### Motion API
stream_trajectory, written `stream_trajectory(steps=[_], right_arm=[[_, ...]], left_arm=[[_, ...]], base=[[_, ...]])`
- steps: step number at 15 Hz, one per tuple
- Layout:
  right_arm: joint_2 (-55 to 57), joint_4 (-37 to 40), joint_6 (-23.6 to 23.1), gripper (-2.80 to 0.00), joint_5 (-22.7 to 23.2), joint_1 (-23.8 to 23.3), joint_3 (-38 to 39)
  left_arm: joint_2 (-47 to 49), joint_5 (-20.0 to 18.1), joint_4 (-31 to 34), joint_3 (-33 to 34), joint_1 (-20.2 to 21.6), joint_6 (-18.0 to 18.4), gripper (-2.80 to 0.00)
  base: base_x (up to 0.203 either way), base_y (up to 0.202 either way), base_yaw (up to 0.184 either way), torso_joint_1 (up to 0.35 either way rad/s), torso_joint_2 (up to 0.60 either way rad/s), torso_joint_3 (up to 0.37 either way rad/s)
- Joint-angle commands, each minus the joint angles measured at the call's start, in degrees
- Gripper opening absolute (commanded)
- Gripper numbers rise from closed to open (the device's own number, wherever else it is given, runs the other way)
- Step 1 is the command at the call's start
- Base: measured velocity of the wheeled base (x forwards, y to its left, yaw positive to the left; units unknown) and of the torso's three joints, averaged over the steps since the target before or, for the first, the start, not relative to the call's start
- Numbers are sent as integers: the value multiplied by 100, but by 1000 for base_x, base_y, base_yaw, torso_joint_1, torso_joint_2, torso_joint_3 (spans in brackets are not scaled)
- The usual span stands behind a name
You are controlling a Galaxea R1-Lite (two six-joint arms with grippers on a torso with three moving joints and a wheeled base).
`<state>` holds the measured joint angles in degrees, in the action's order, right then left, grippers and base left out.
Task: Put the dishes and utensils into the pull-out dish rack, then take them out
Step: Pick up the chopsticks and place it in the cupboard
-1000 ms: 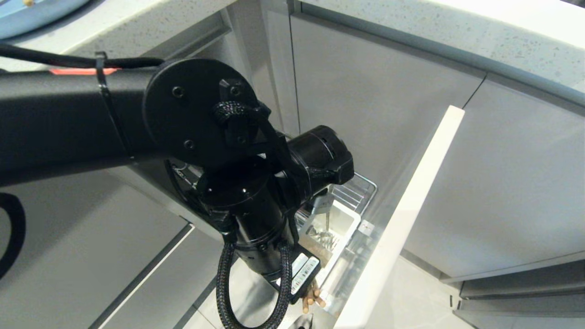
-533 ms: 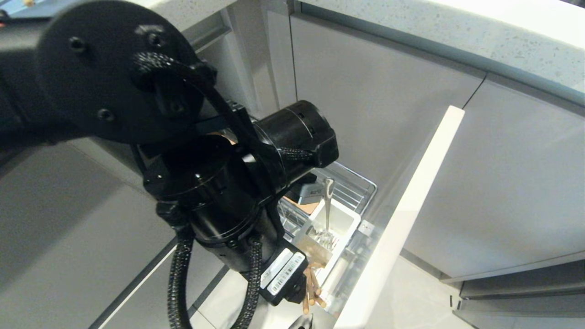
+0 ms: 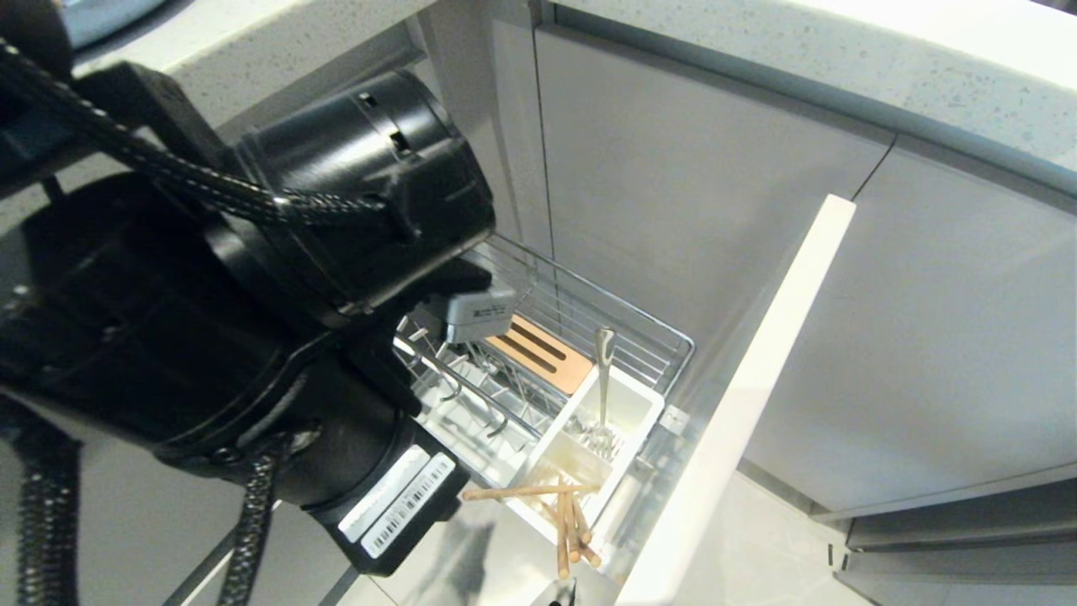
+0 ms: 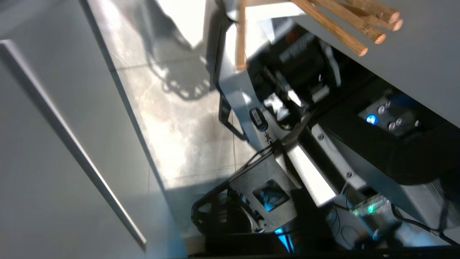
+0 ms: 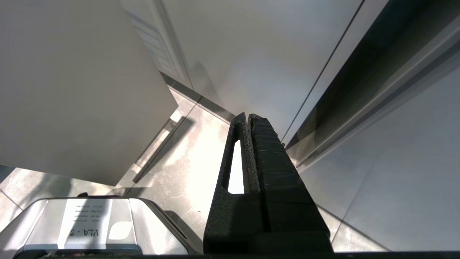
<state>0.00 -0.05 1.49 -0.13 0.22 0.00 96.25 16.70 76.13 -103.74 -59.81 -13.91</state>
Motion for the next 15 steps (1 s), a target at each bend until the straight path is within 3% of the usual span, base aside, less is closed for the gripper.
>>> stream_trajectory(steps=[1, 5, 8, 11, 15], right_arm=[[0, 5, 1, -280, -5, 4, 9], [0, -4, 1, -280, -5, 4, 9], [0, -4, 1, -280, -4, 4, 9], [0, 0, 1, -280, 3, 4, 1], [0, -4, 1, -280, -5, 4, 9]], left_arm=[[-508, 237, -1, 47, -56, -136, -280], [-804, 1577, -407, -569, -548, -795, -280], [-877, 2518, -1546, -646, -701, -871, -280], [-912, 2880, -2702, -685, -557, -818, -280], [-957, 2901, -3606, -705, -4, -551, -280]], base=[[0, 0, 0, 0, 0, 0], [0, 0, 0, 0, 0, 0], [0, 0, 0, 0, 0, 0], [0, 0, 0, 0, 0, 0], [0, 0, 0, 0, 0, 0]])
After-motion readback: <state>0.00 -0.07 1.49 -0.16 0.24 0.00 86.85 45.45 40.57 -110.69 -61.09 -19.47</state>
